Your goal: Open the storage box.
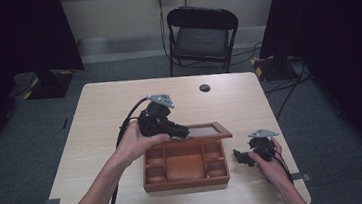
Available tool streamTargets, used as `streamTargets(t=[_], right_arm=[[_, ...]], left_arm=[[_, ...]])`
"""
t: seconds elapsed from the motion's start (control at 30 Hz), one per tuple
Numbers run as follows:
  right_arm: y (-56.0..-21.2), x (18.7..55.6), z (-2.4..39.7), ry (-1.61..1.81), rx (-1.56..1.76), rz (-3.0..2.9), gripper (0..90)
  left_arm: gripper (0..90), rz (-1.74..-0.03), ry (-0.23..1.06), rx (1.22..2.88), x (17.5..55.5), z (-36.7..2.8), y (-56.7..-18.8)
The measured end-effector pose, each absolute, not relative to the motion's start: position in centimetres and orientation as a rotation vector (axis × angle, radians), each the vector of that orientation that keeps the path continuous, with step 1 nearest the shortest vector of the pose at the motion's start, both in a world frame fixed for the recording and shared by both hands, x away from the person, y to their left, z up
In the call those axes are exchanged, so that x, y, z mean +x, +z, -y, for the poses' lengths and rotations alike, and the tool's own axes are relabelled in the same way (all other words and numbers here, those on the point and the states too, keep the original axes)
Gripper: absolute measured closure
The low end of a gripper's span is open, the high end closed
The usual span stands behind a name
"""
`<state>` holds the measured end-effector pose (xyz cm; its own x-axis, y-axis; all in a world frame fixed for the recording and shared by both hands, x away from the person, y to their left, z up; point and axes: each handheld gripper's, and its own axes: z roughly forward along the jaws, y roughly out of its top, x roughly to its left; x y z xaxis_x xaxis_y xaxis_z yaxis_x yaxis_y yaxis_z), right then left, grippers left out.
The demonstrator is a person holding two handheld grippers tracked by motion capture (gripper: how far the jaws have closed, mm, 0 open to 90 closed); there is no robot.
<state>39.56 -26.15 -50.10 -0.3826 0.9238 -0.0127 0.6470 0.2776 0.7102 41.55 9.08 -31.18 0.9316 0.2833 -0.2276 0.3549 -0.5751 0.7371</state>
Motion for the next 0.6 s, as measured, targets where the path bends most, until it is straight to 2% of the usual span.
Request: streamTargets(t=[0.6], right_arm=[[-50.11, 39.56, 26.15, 0.877, 1.414, -2.128, 0.5]], left_arm=[[82.6, -0.464, -0.104, 2.206, 41.48, -9.04, -31.17]])
